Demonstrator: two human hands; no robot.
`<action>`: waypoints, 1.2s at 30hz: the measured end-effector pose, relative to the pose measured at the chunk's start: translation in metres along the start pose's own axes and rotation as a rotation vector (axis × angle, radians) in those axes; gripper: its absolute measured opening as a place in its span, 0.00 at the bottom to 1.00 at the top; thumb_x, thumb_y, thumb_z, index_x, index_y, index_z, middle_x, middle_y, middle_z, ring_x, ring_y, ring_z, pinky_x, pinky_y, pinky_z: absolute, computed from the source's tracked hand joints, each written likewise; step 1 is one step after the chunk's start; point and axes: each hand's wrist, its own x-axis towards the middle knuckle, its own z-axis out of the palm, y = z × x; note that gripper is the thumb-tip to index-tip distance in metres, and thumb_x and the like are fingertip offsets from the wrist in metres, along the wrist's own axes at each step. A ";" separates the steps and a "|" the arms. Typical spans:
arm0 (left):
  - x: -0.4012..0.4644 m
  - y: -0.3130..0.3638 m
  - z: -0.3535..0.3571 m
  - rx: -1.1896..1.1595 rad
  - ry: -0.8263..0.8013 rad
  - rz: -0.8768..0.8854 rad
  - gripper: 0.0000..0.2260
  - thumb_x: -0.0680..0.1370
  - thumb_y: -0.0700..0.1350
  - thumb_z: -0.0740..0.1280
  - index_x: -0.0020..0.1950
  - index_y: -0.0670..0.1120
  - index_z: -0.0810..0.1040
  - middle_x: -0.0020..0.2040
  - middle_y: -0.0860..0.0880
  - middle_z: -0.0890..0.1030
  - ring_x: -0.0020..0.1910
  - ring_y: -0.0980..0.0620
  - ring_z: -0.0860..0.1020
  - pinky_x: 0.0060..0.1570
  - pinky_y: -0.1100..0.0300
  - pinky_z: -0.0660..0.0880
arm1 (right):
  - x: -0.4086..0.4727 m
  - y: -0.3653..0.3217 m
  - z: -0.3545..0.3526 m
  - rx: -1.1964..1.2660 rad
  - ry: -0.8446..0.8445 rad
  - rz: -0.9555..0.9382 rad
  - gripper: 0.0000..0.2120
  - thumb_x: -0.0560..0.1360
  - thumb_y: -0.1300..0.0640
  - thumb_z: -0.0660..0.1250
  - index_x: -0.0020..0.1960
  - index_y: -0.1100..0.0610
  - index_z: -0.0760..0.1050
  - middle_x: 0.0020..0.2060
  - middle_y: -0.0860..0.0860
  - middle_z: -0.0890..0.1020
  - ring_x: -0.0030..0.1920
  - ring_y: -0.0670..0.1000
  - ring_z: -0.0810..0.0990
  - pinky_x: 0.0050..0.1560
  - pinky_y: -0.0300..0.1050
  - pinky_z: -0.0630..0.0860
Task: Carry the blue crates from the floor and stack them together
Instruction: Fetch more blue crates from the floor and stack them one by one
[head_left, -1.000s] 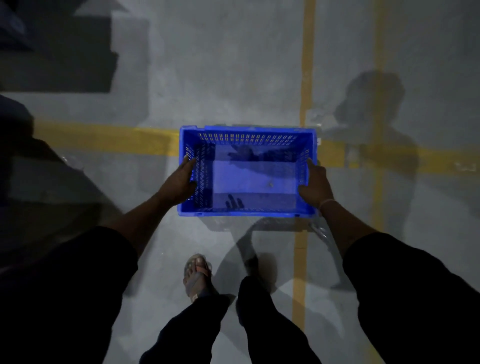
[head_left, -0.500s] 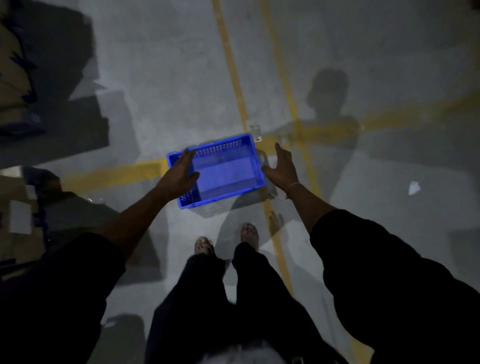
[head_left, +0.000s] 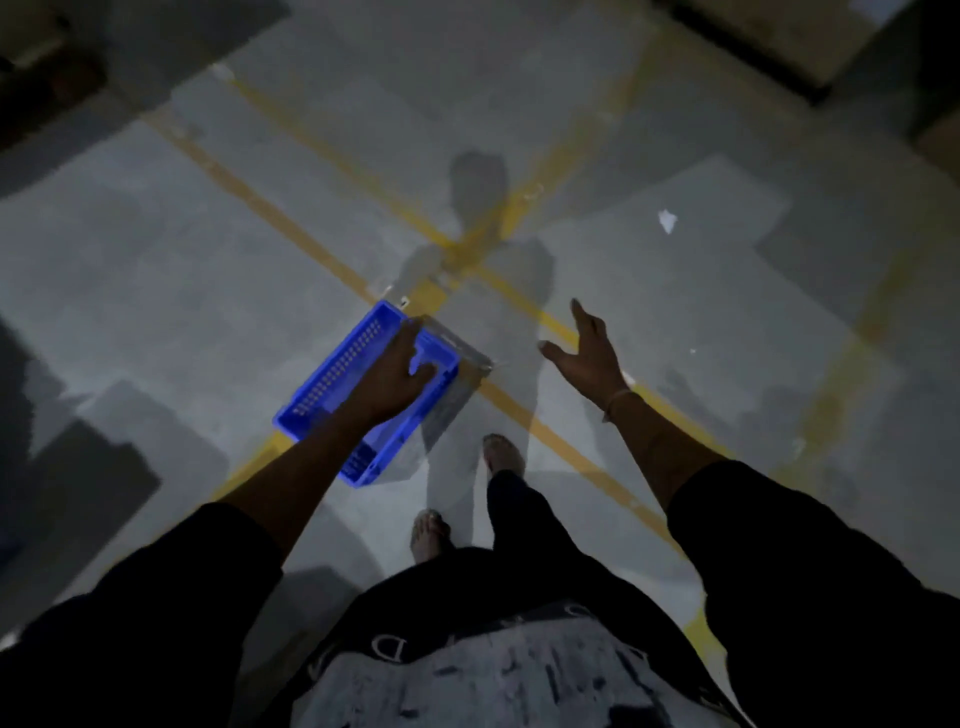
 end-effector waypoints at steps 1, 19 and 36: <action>0.003 0.007 0.006 0.007 -0.036 0.033 0.34 0.82 0.46 0.68 0.82 0.41 0.54 0.82 0.44 0.54 0.78 0.43 0.64 0.73 0.51 0.66 | -0.015 0.011 -0.007 0.015 0.039 0.034 0.42 0.76 0.42 0.70 0.81 0.48 0.50 0.77 0.53 0.58 0.76 0.56 0.62 0.69 0.48 0.64; -0.021 0.219 0.284 0.220 -0.708 0.347 0.34 0.81 0.52 0.67 0.83 0.51 0.54 0.82 0.53 0.58 0.72 0.50 0.72 0.67 0.51 0.73 | -0.347 0.256 -0.113 0.415 0.669 0.609 0.39 0.77 0.39 0.66 0.81 0.49 0.53 0.79 0.51 0.59 0.78 0.52 0.56 0.70 0.42 0.56; -0.163 0.432 0.632 0.403 -1.157 0.614 0.32 0.82 0.57 0.64 0.83 0.57 0.52 0.79 0.51 0.65 0.74 0.55 0.68 0.64 0.60 0.67 | -0.623 0.475 -0.185 0.757 1.248 0.930 0.35 0.77 0.31 0.57 0.79 0.45 0.58 0.74 0.53 0.65 0.73 0.54 0.67 0.72 0.55 0.65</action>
